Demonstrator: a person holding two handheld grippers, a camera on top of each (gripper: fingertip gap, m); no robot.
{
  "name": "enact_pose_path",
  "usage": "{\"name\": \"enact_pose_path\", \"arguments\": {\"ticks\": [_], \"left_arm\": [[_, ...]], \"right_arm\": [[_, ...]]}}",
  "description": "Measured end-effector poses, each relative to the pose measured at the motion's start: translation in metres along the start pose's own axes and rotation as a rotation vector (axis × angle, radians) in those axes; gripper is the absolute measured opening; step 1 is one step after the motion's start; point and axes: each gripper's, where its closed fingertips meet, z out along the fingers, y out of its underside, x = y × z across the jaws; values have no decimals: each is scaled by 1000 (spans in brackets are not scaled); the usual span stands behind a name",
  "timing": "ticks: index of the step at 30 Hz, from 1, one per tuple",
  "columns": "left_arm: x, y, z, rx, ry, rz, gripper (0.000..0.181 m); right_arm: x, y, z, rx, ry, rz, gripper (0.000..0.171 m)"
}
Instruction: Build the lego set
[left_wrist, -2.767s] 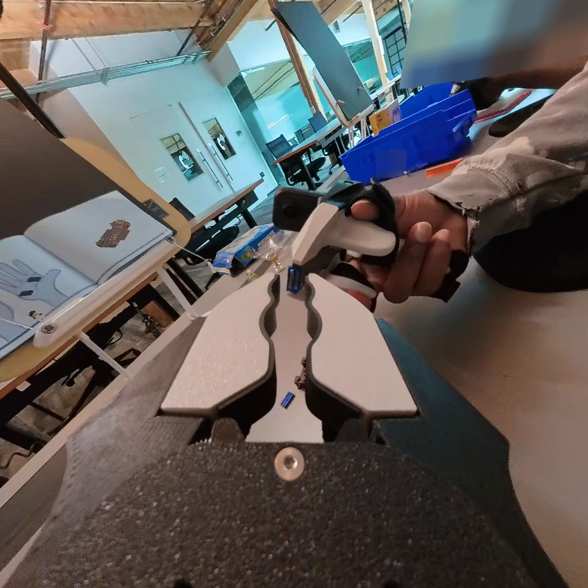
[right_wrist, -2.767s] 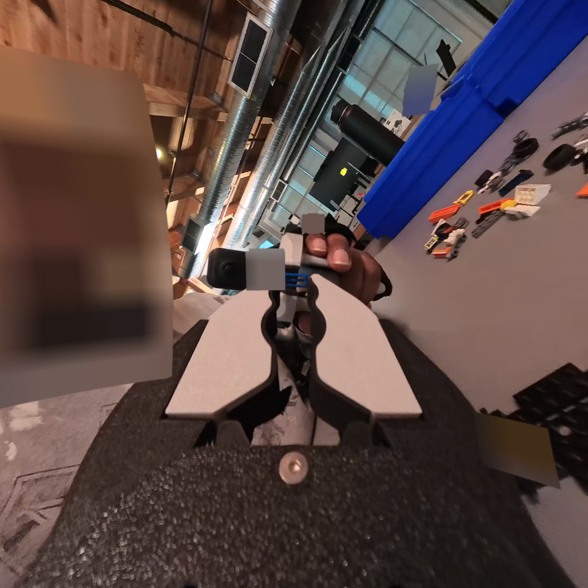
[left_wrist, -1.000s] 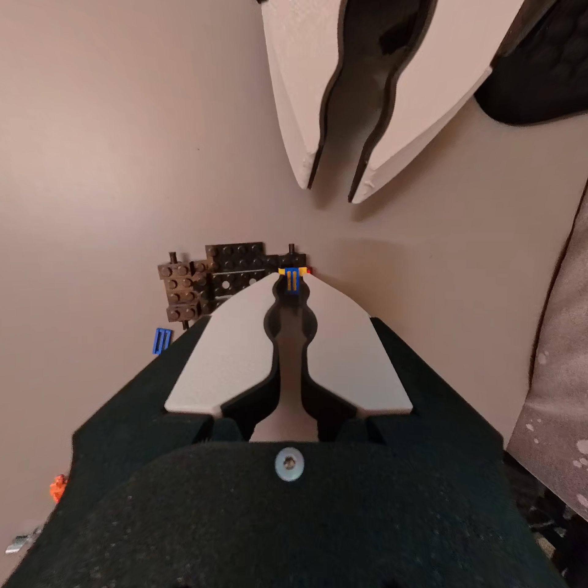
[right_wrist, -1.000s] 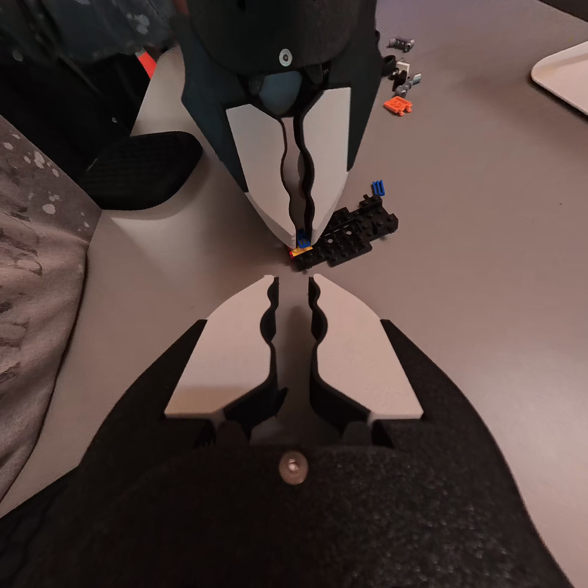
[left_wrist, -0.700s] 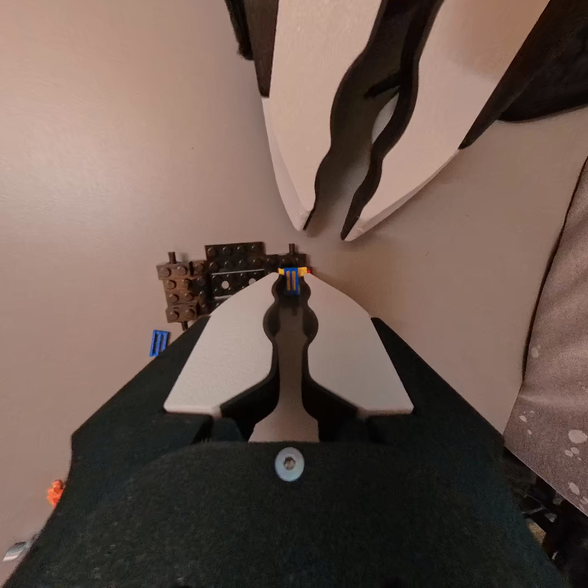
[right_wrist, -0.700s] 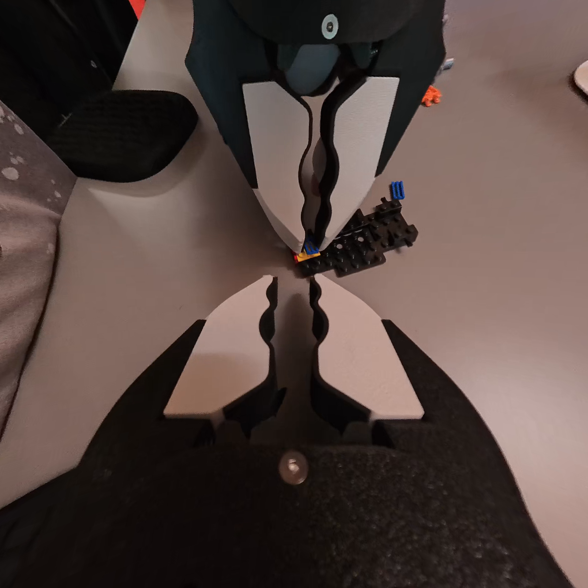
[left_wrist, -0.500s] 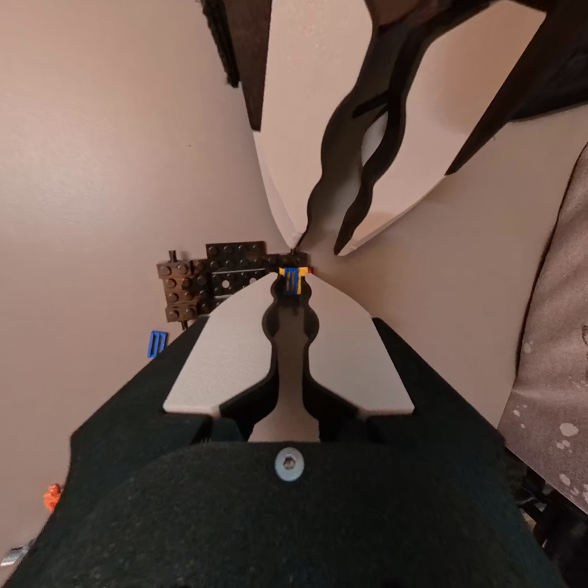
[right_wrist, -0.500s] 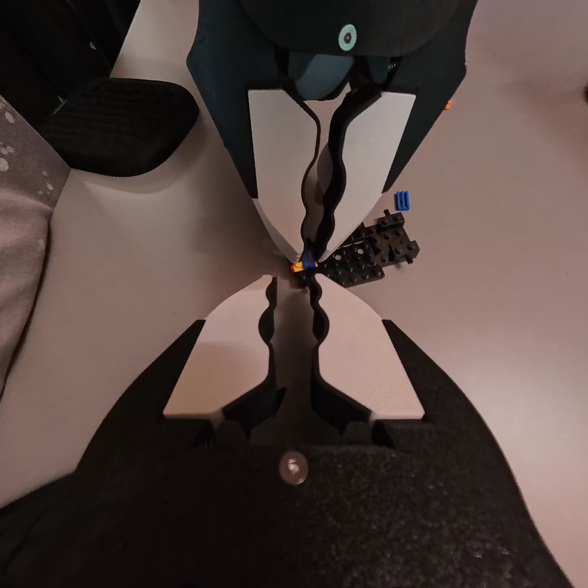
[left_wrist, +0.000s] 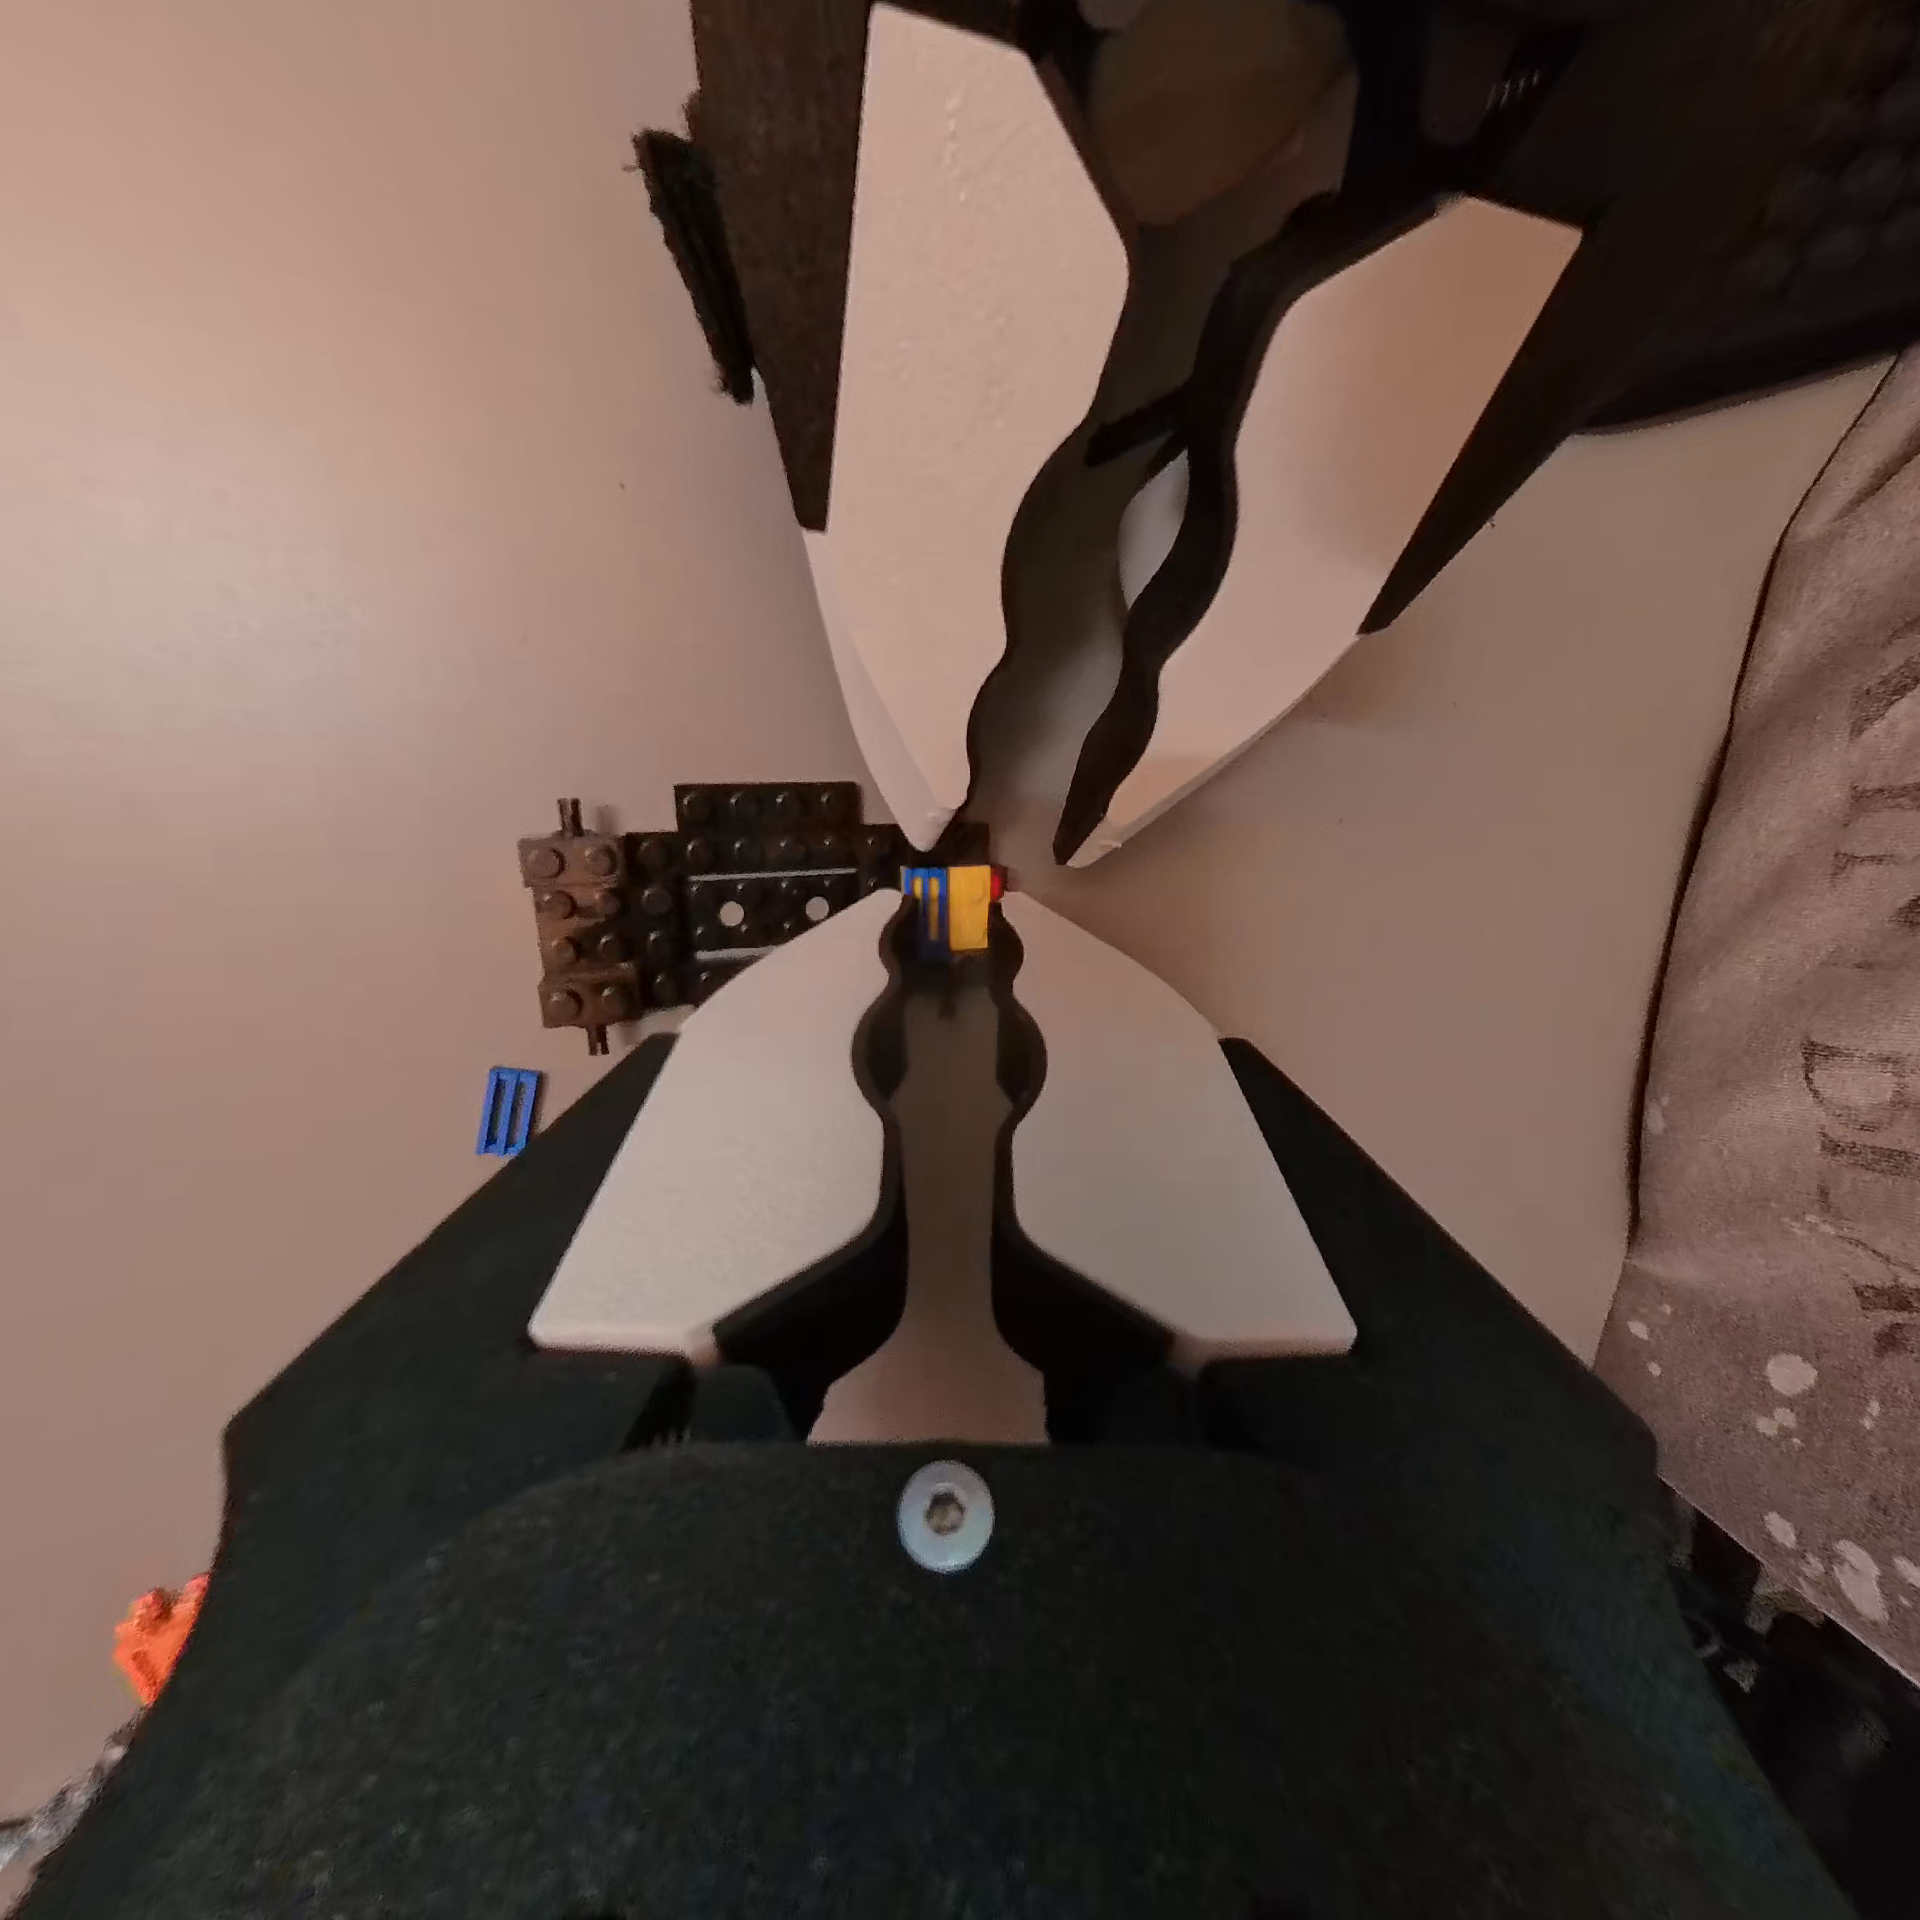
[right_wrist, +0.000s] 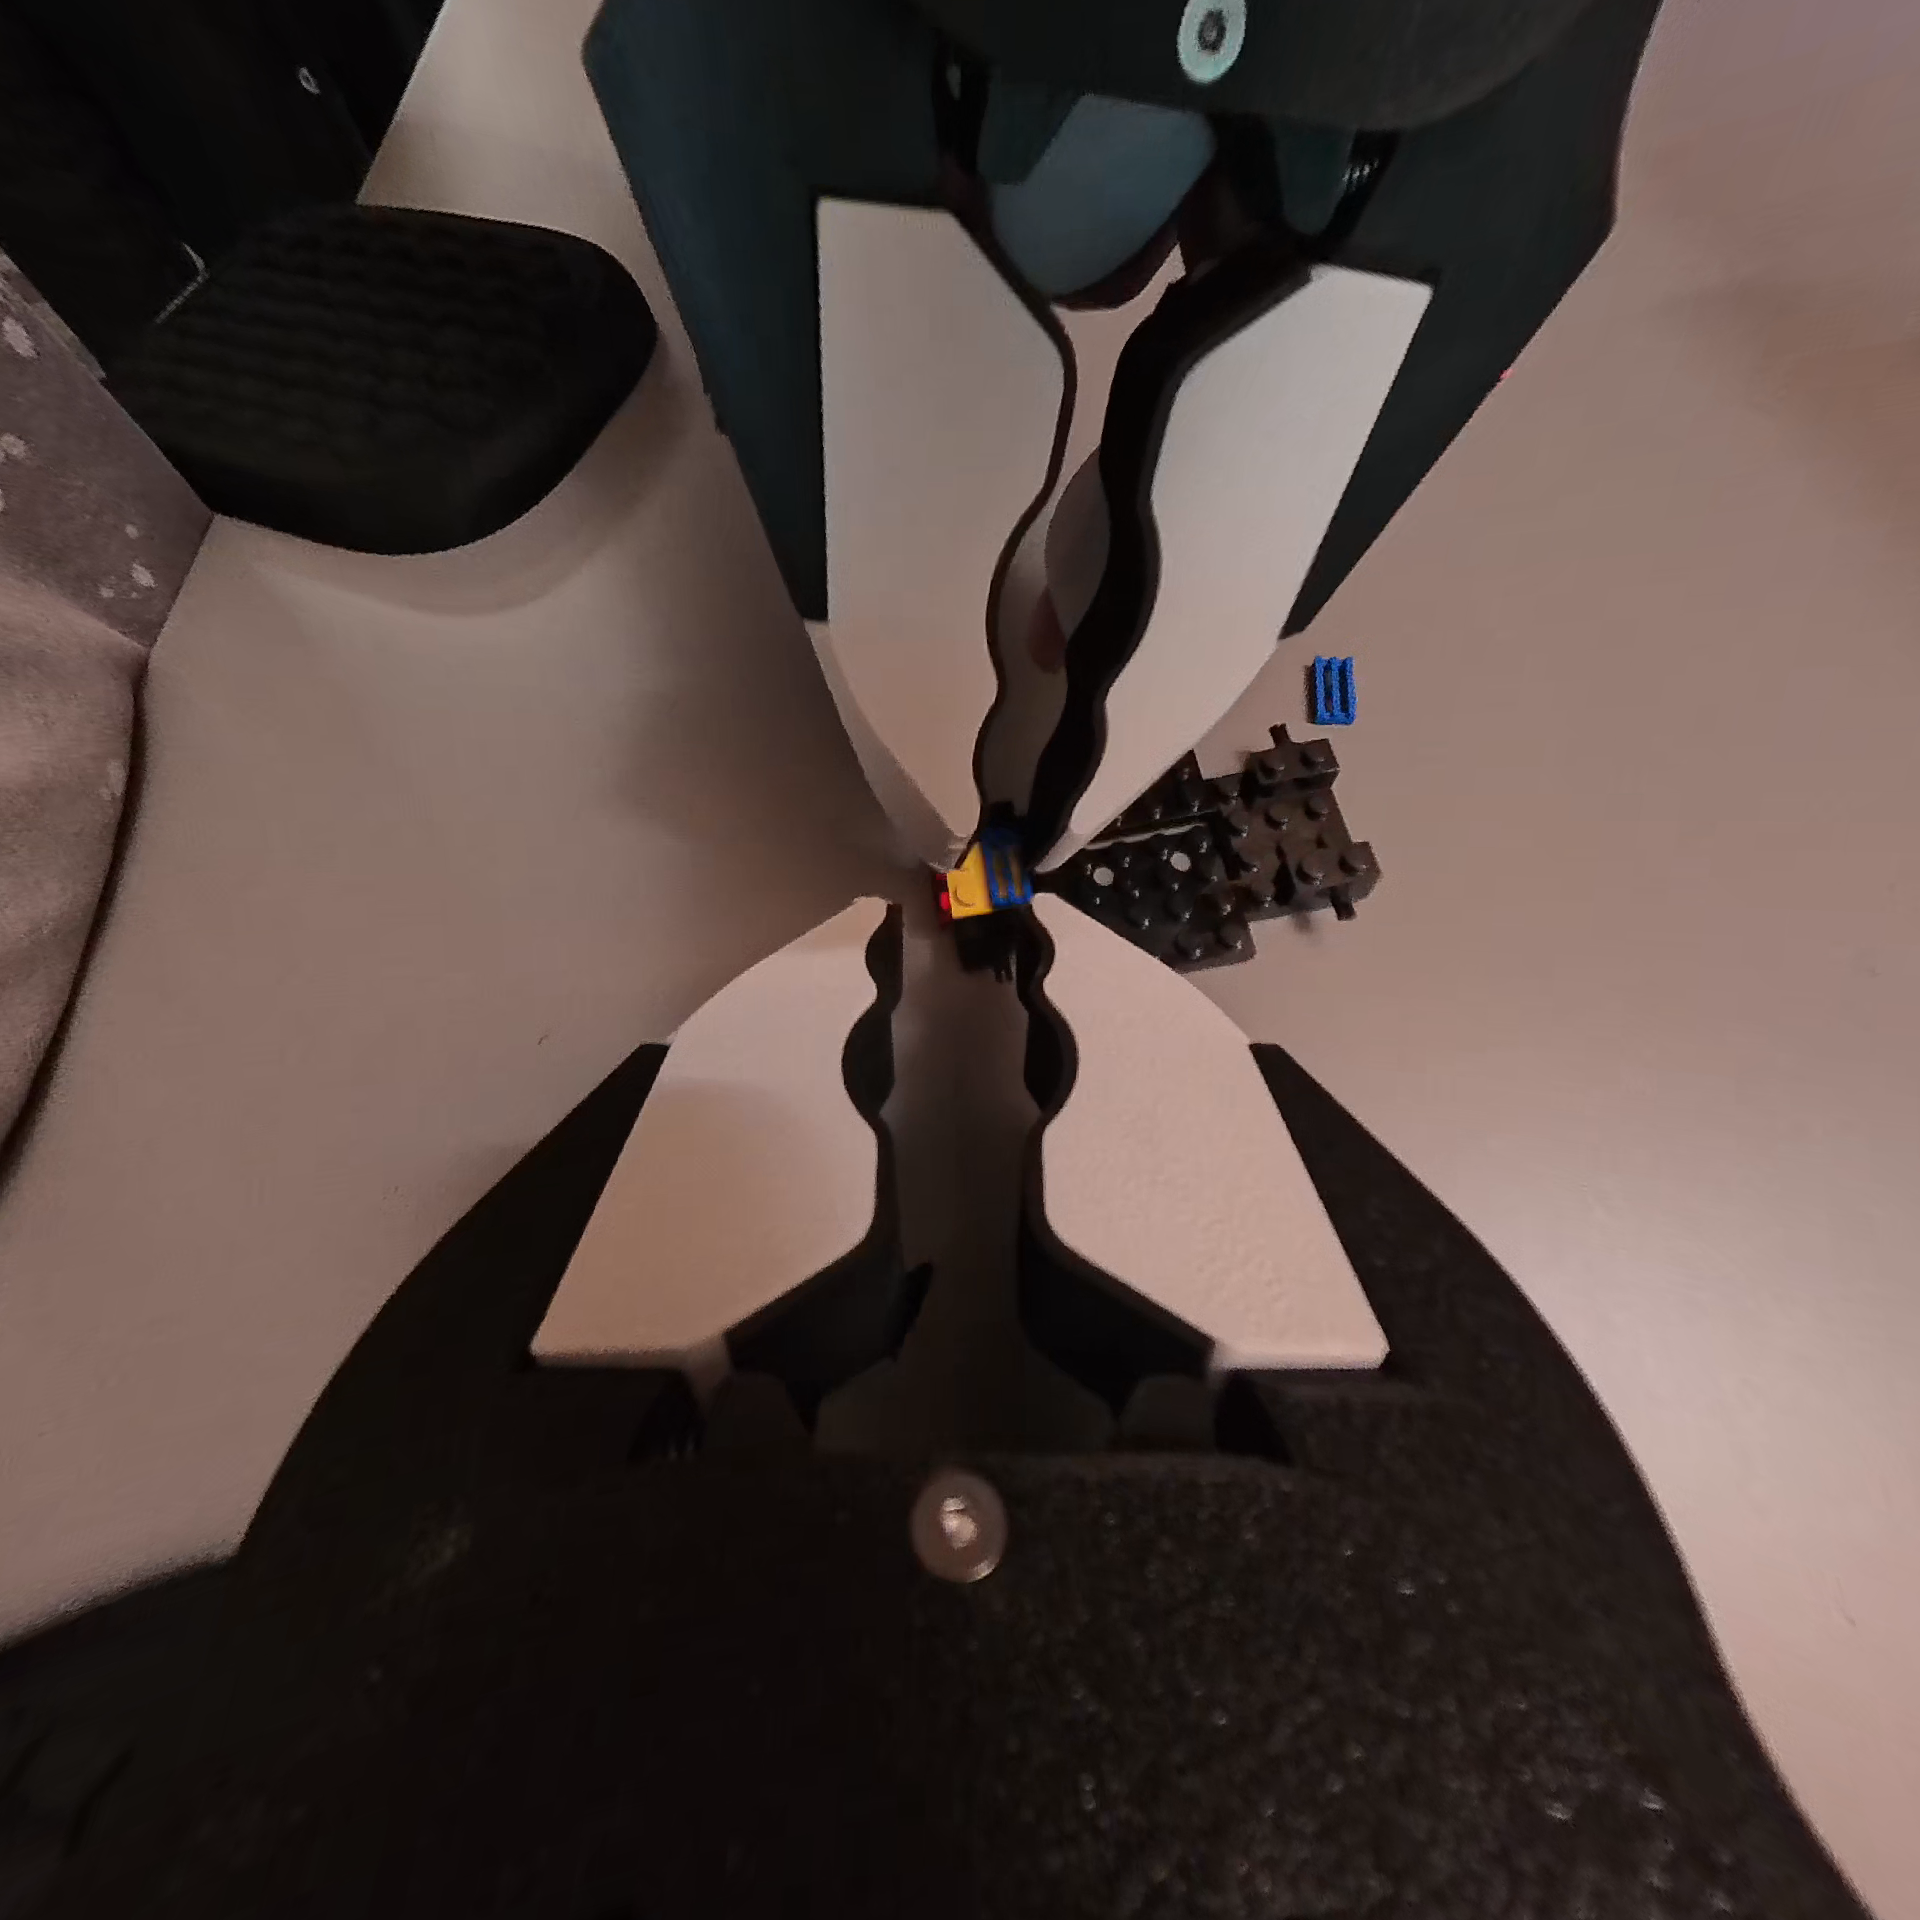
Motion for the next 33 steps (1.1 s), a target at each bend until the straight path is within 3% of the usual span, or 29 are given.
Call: {"name": "enact_pose_path", "arguments": {"ticks": [12,18,33], "left_arm": [[4,3,-5,25,-2,10,12],[-5,9,-19,66,-114,12,15],[4,53,-20,335,-229,-149,15]], "right_arm": [[3,-2,1,-1,5,1,21],[3,-1,9,-81,-1,-47,27],[1,2,18,-272,58,-186,24]]}}
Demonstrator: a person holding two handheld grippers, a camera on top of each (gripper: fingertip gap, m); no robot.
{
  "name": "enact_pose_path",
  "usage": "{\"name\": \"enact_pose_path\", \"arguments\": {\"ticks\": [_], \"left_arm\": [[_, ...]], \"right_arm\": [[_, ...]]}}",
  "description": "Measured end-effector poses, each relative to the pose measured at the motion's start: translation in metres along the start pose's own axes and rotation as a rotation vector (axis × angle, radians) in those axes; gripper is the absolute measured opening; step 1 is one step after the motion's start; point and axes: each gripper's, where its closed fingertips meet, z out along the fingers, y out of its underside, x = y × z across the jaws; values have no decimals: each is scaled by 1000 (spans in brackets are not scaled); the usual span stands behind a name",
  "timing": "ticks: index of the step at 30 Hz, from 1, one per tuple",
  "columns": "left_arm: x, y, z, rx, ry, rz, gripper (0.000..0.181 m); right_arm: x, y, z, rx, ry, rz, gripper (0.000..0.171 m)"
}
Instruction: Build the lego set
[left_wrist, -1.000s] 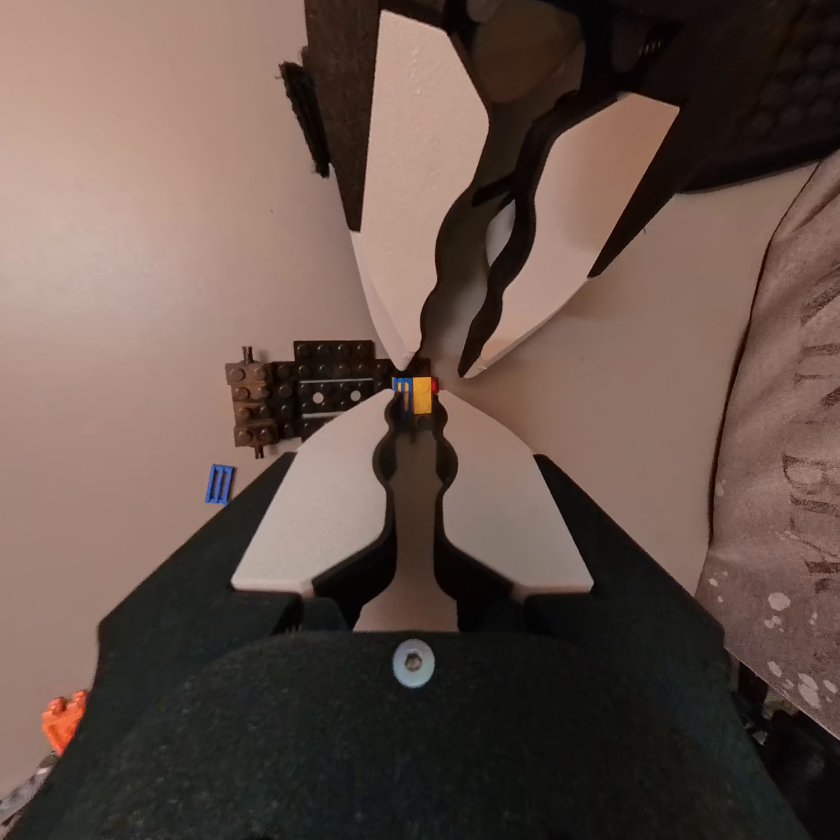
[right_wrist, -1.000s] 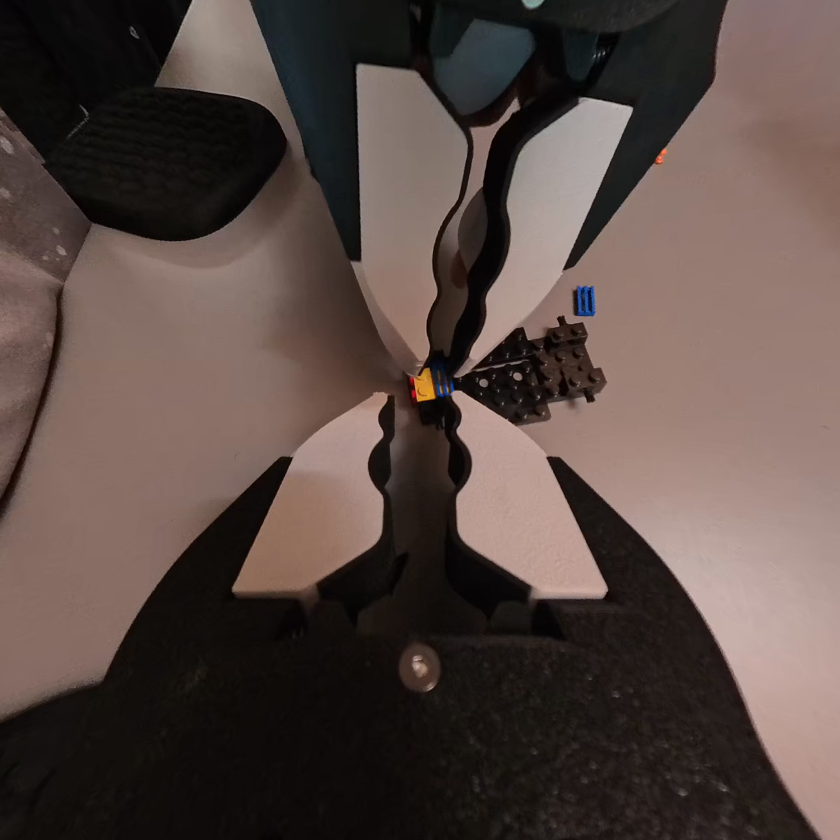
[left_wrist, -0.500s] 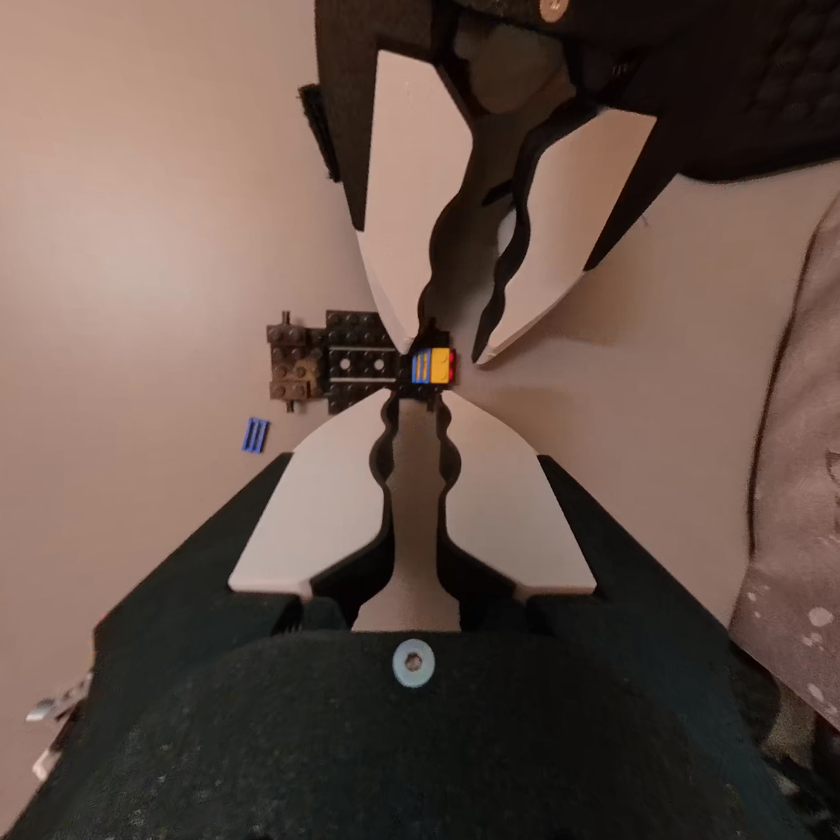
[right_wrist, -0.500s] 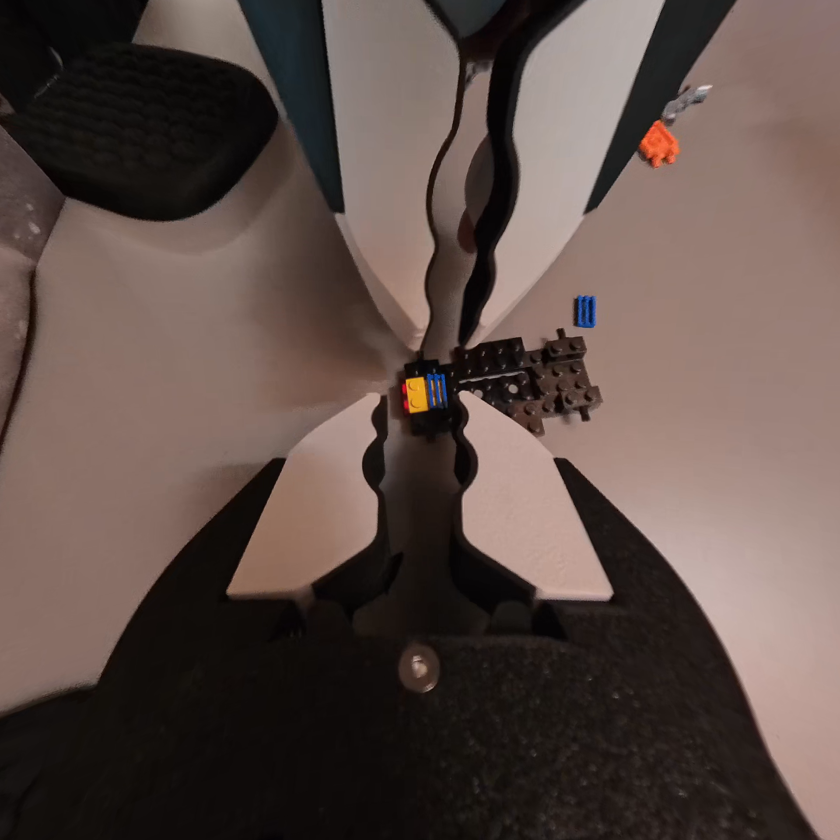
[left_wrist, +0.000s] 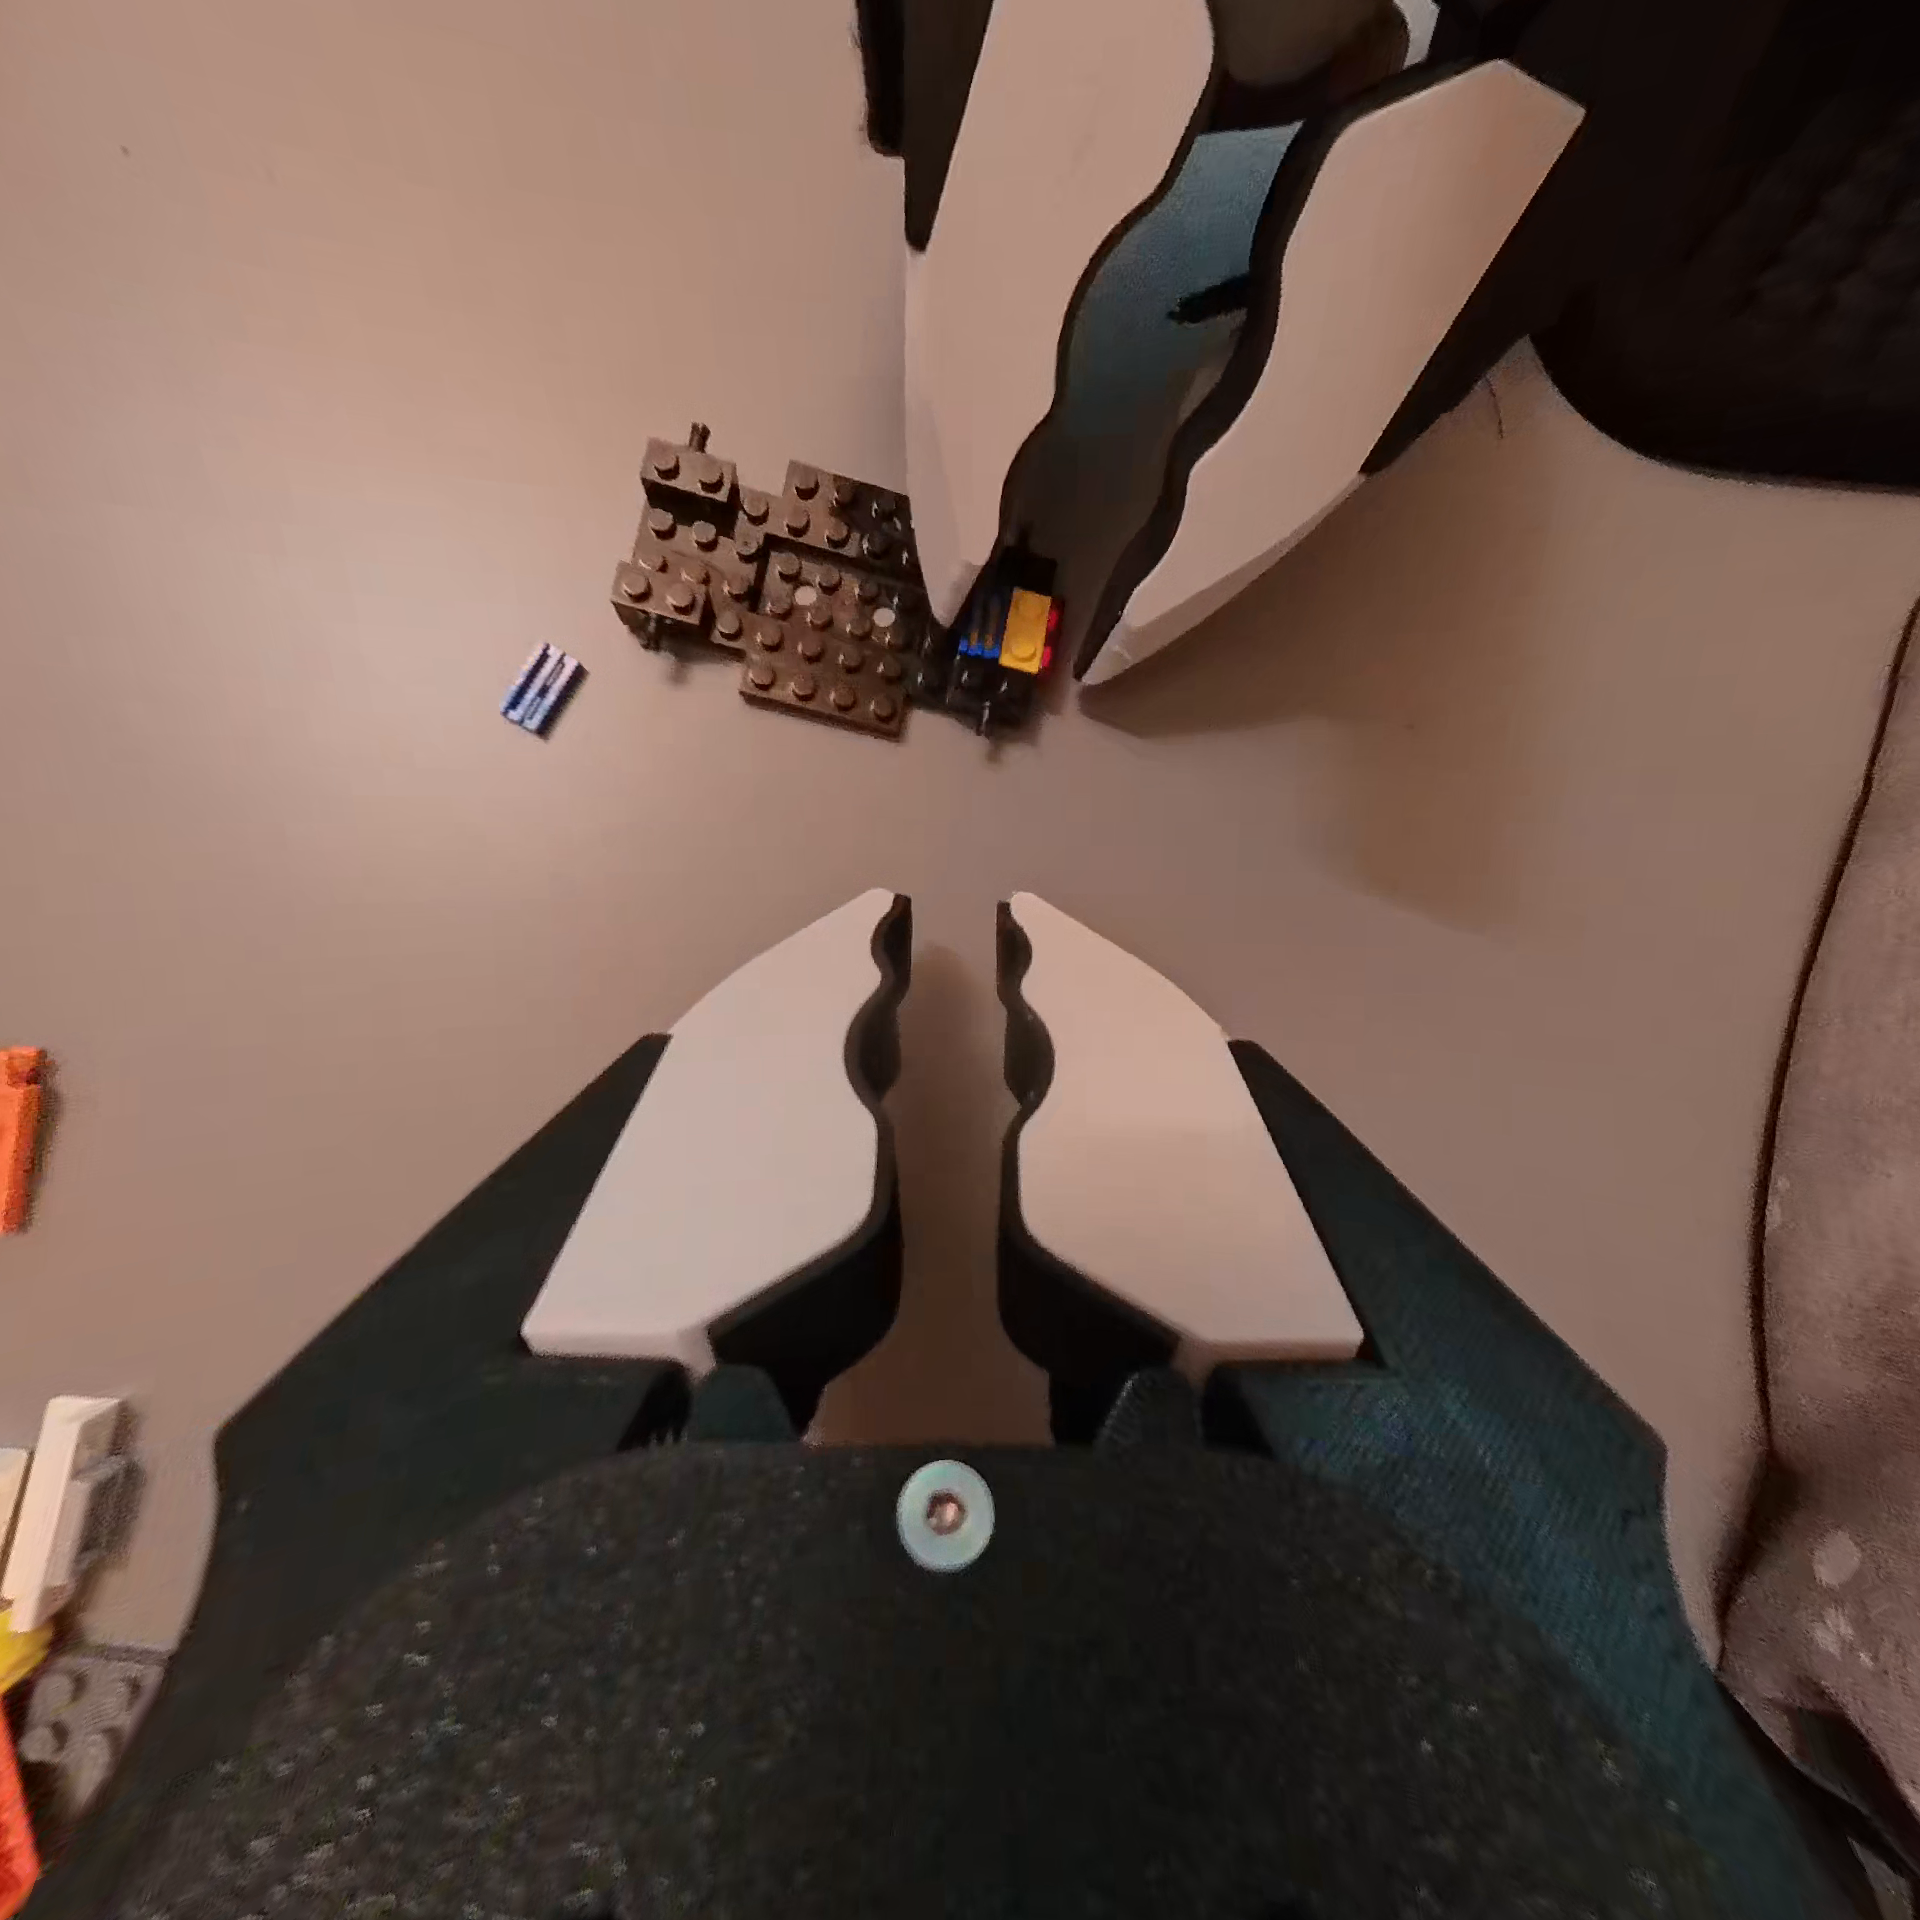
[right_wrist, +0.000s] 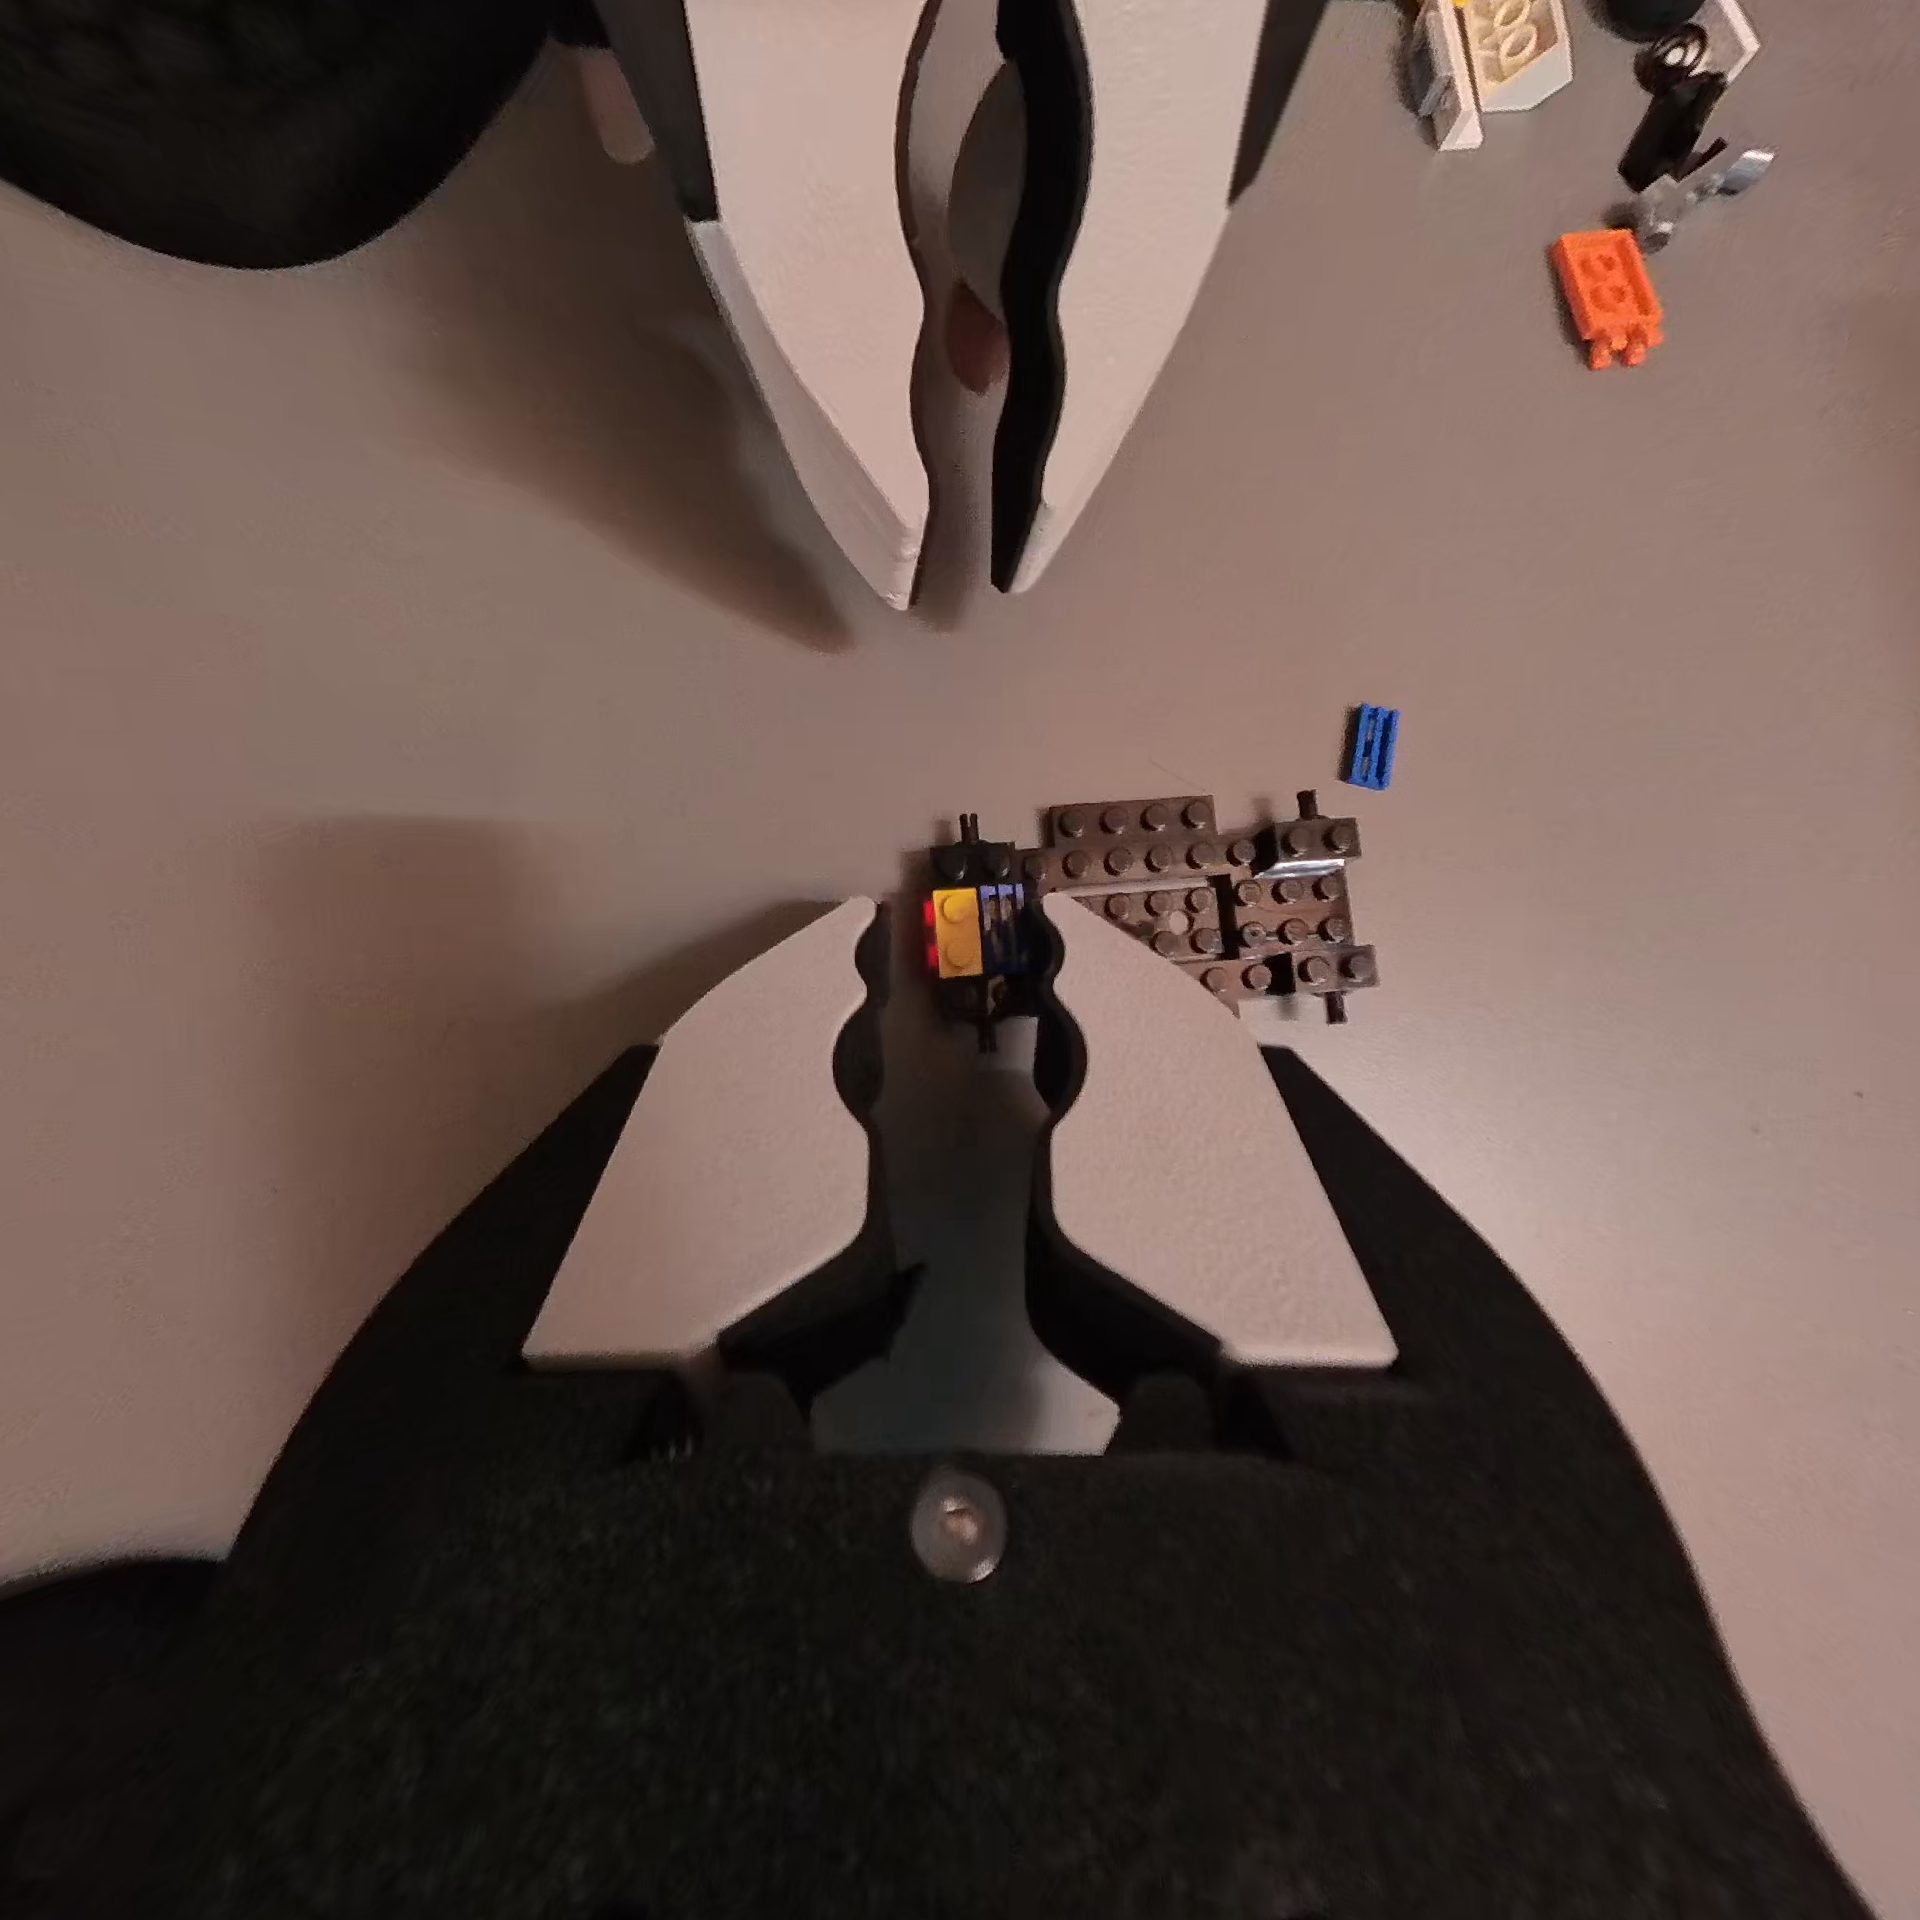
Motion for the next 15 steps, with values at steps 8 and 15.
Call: {"name": "enact_pose_path", "arguments": {"ticks": [8,15], "left_arm": [[2,-2,3,35,2,8,15],[2,-5,6,55,6,11,15]], "right_arm": [[-1,1,-1,-7,5,17,25],[1,1,-1,-6,25,8,26]]}}
